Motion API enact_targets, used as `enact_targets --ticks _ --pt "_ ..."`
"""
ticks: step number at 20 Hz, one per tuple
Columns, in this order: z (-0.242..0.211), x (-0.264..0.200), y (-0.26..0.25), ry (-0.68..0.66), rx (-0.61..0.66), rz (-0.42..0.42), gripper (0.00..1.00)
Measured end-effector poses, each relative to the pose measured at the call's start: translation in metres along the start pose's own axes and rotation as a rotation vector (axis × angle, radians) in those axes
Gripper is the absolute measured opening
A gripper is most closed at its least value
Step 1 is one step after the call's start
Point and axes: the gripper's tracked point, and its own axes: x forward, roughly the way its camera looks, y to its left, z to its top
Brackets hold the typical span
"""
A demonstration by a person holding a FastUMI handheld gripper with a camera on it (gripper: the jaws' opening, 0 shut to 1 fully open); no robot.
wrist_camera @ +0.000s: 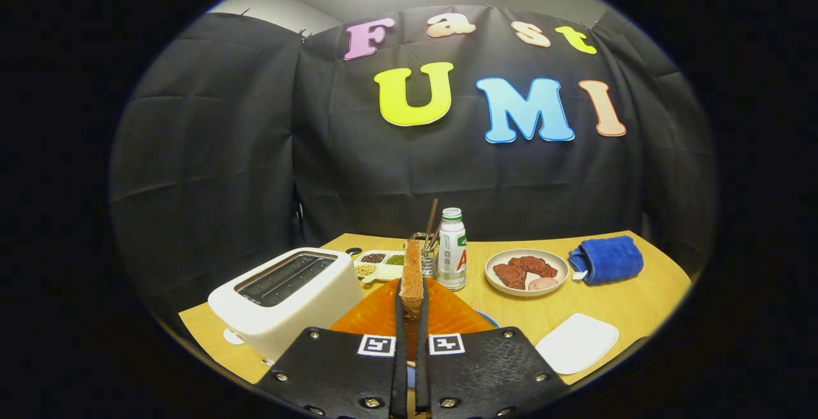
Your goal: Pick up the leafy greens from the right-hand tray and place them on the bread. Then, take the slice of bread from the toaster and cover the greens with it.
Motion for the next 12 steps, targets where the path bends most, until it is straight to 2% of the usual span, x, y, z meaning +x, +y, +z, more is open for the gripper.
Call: enact_targets --ticks 7,12 --pt "-0.038 0.02 0.007 0.077 0.058 0.008 0.05" --pt "-0.058 0.031 0.023 0.122 0.098 0.055 0.05"
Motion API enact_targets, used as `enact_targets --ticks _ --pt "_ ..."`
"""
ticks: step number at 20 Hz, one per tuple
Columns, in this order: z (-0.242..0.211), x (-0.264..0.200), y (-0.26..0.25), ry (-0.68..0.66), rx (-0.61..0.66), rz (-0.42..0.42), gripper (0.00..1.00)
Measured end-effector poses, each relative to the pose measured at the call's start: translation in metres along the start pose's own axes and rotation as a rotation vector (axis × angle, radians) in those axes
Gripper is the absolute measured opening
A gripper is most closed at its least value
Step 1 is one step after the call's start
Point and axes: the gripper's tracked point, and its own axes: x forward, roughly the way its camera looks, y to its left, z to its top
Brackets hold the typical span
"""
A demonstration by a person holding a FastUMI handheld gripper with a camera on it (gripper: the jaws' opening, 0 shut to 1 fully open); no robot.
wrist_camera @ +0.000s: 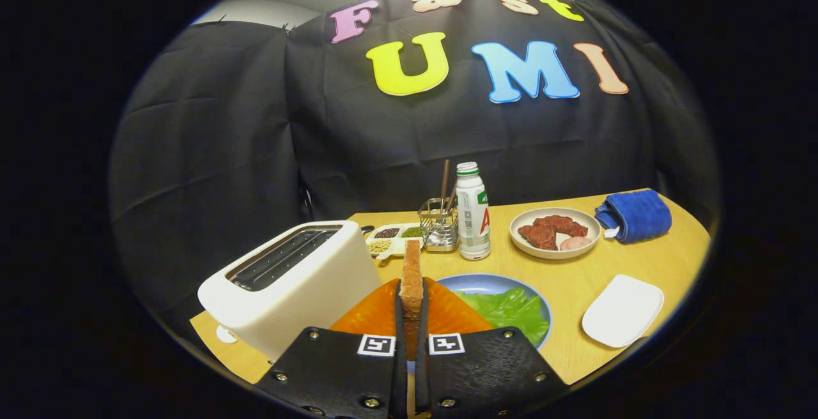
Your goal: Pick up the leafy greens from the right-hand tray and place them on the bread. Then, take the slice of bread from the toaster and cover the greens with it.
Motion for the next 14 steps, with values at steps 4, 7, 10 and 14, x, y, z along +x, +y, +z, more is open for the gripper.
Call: enact_targets --ticks 4,7,10,14 --pt "-0.008 0.004 -0.021 0.013 0.035 -0.056 0.07" --pt "-0.01 0.006 -0.032 0.034 0.022 -0.075 0.14" --pt "-0.006 0.008 -0.033 0.021 -0.024 -0.062 0.17" --pt "-0.004 0.009 -0.044 0.023 -0.092 -0.085 0.23"
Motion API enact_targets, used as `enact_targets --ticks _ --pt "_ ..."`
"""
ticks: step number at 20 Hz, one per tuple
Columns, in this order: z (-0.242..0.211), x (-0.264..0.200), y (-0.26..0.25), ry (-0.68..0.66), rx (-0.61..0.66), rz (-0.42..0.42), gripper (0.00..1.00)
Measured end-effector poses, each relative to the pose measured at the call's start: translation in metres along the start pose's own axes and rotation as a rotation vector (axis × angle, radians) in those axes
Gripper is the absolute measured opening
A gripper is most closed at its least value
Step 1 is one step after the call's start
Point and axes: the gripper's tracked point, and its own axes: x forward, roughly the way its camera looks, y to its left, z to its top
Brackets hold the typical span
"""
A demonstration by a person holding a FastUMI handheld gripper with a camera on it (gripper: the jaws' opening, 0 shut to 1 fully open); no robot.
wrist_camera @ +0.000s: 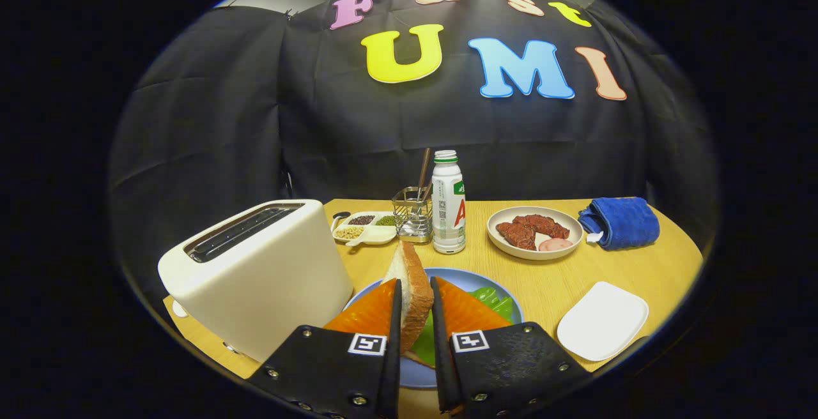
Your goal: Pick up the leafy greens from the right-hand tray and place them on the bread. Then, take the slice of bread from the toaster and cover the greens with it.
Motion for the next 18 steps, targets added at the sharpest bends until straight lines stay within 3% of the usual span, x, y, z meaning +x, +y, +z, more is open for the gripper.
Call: enact_targets --ticks 2,5,12,18 --pt "-0.002 0.0 -0.01 0.005 -0.034 -0.023 0.32" --pt "0.005 -0.002 -0.026 -0.008 -0.08 -0.049 0.36" --pt "0.043 -0.046 -0.062 -0.141 -0.094 -0.03 0.36" --pt "0.065 -0.092 -0.142 -0.21 -0.079 -0.083 0.36"
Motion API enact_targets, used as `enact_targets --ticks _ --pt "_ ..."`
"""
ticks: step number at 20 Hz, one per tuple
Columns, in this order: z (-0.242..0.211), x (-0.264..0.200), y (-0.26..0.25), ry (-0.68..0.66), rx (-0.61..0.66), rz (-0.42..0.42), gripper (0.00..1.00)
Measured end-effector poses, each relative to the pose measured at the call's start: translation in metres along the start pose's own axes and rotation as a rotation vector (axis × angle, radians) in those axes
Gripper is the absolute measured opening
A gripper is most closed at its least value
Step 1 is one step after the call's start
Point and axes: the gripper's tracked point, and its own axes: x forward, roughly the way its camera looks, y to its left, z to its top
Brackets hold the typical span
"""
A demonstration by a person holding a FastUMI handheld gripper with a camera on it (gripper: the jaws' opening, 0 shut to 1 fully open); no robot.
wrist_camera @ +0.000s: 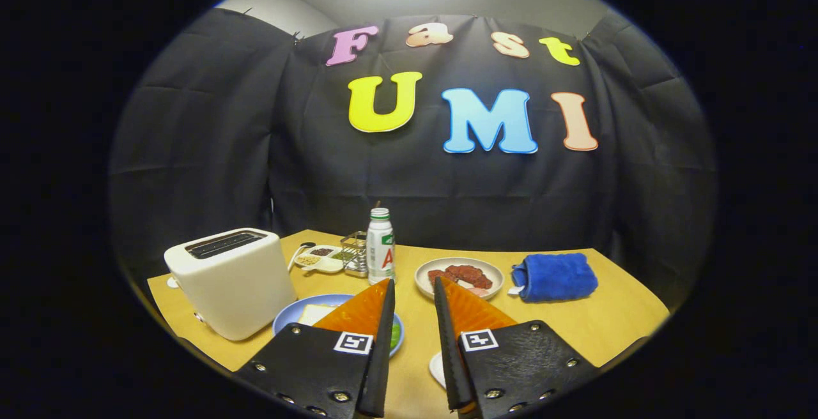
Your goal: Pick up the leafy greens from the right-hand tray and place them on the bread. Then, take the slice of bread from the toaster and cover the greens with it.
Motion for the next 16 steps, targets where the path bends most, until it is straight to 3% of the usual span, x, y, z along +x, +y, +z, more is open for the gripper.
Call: enact_targets --ticks 8,16 --pt "-0.014 -0.033 -0.096 -0.029 -0.057 -0.072 0.36" --pt "-0.038 -0.049 -0.151 0.0 0.002 -0.073 0.36"
